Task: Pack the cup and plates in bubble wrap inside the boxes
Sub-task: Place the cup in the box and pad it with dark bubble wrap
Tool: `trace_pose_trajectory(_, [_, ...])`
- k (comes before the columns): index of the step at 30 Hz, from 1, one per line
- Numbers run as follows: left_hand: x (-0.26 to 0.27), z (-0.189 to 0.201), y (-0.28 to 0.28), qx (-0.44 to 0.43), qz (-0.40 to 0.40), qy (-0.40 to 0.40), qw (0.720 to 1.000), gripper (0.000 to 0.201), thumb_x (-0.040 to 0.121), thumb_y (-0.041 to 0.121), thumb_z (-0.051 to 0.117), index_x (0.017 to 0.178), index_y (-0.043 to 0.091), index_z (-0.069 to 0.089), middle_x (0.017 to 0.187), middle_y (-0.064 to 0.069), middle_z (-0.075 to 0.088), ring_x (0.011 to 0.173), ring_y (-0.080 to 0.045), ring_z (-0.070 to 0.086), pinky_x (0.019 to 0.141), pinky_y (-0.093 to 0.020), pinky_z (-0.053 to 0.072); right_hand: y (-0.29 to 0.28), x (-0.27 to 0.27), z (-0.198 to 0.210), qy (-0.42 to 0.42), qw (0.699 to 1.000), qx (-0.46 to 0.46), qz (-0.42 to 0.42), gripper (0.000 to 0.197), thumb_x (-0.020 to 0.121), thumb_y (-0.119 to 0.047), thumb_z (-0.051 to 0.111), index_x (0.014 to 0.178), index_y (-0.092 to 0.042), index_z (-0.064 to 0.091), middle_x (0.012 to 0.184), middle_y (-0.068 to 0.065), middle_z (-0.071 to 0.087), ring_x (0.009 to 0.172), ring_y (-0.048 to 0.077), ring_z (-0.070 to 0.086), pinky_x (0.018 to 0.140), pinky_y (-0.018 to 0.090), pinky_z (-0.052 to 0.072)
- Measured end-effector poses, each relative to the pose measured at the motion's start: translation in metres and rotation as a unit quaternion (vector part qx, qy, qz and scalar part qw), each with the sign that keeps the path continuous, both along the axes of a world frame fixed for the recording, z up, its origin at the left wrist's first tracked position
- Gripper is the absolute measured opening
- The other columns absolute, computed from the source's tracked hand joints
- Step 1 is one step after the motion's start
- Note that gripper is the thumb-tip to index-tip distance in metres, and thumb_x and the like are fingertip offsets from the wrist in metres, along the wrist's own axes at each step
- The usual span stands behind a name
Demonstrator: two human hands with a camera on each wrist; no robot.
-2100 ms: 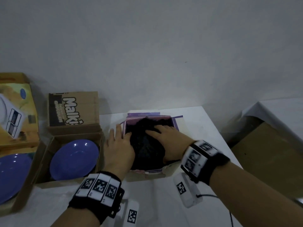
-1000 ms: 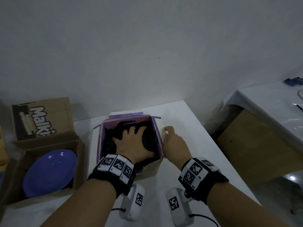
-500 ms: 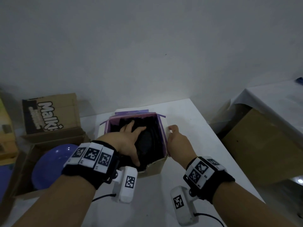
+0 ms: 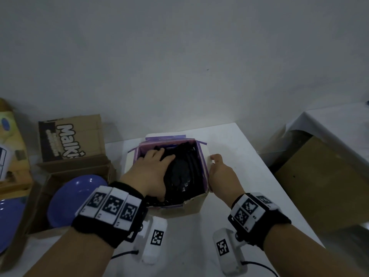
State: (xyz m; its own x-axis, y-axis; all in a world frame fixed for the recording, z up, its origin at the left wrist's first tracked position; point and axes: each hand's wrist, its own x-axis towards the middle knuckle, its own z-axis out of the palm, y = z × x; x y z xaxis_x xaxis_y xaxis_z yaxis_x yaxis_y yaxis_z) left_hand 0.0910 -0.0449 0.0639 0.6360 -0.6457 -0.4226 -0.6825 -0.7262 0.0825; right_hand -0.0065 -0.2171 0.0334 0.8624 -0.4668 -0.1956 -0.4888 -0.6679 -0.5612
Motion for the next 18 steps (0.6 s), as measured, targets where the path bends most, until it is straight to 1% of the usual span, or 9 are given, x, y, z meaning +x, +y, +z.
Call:
trace_pose_trajectory(2, [0.003,0.004,0.003,0.028,0.020,0.028,0.999,0.115,0.069,0.018,0.074,0.149,0.030,-0.006,0.158,-0.005,-0.013,0.144,-0.027,-0.003,0.117,-0.042,0.018,0.000,0.001,-0.001,-0.004,1.000,0.008,-0.003,0.035,0.092,-0.002,0.037,0.127,-0.008,0.035,0.082,0.018,0.066,0.066,0.029,0.055,0.059,0.034,0.043])
trace_pose_trajectory(4, [-0.002,-0.004,0.001,0.018,0.053,0.072,0.996,0.111,0.076,0.008,0.067,0.148,0.032,-0.014,0.156,-0.009,-0.021,0.145,-0.029,-0.002,0.116,-0.043,0.022,0.001,0.001,-0.002,-0.010,1.000,0.017,-0.004,0.035,0.092,-0.002,0.035,0.126,-0.007,0.036,0.082,0.020,0.066,0.068,0.033,0.059,0.059,0.036,0.045])
trace_pose_trajectory(5, [-0.007,-0.011,0.000,0.002,0.067,0.085,0.994,0.110,0.079,0.007,0.065,0.147,0.033,-0.018,0.155,-0.011,-0.024,0.146,-0.031,-0.003,0.116,-0.044,0.023,0.001,0.000,-0.002,-0.013,1.000,0.019,-0.004,0.034,0.092,-0.002,0.034,0.126,-0.007,0.036,0.081,0.020,0.066,0.069,0.034,0.060,0.059,0.037,0.046])
trace_pose_trajectory(7, [-0.014,-0.025,-0.002,-0.036,0.092,0.082,0.992,0.111,0.082,0.005,0.063,0.145,0.034,-0.024,0.154,-0.013,-0.028,0.146,-0.033,-0.005,0.115,-0.046,0.024,0.001,-0.001,-0.002,-0.017,1.000,0.019,-0.001,0.033,0.092,-0.002,0.034,0.124,-0.007,0.037,0.078,0.019,0.065,0.071,0.035,0.062,0.061,0.039,0.048])
trace_pose_trajectory(10, [-0.014,-0.029,-0.003,-0.064,0.100,0.076,0.990,0.111,0.082,0.005,0.063,0.145,0.036,-0.023,0.154,-0.014,-0.026,0.145,-0.035,-0.004,0.115,-0.046,0.024,0.001,-0.001,-0.002,-0.018,1.000,0.012,0.006,0.030,0.093,-0.004,0.033,0.123,-0.007,0.037,0.073,0.013,0.060,0.067,0.031,0.058,0.061,0.037,0.047])
trace_pose_trajectory(12, [-0.011,-0.023,-0.001,-0.053,0.097,0.098,0.989,0.113,0.080,0.008,0.065,0.144,0.037,-0.023,0.154,-0.013,-0.025,0.145,-0.035,-0.004,0.116,-0.048,0.023,0.001,0.000,-0.002,-0.017,1.000,0.011,0.003,0.029,0.094,-0.005,0.032,0.122,-0.007,0.038,0.071,0.010,0.058,0.066,0.031,0.057,0.060,0.034,0.045])
trace_pose_trajectory(14, [-0.009,-0.013,-0.004,-0.049,0.096,0.126,0.986,0.114,0.076,0.021,0.069,0.145,0.039,-0.021,0.155,-0.010,-0.025,0.145,-0.036,-0.006,0.116,-0.050,0.020,0.001,0.000,-0.002,-0.018,1.000,0.012,0.003,0.029,0.094,-0.005,0.032,0.122,-0.008,0.038,0.068,0.008,0.056,0.065,0.030,0.056,0.058,0.033,0.043])
trace_pose_trajectory(16, [-0.011,-0.007,-0.016,-0.077,0.095,0.128,0.984,0.107,0.074,0.037,0.067,0.146,0.041,-0.012,0.156,-0.006,-0.021,0.144,-0.036,-0.012,0.115,-0.057,0.016,0.001,0.000,-0.002,-0.018,1.000,0.020,0.002,0.031,0.093,-0.004,0.033,0.123,-0.008,0.037,0.068,0.009,0.057,0.063,0.029,0.054,0.057,0.033,0.040])
trace_pose_trajectory(18, [-0.014,-0.007,-0.033,-0.105,0.093,0.118,0.983,0.096,0.074,0.048,0.062,0.145,0.047,-0.003,0.157,-0.002,-0.018,0.143,-0.036,-0.017,0.111,-0.064,0.016,0.001,0.000,-0.002,-0.018,0.999,0.028,-0.001,0.031,0.093,-0.004,0.032,0.124,-0.008,0.037,0.072,0.011,0.058,0.063,0.028,0.053,0.056,0.032,0.039])
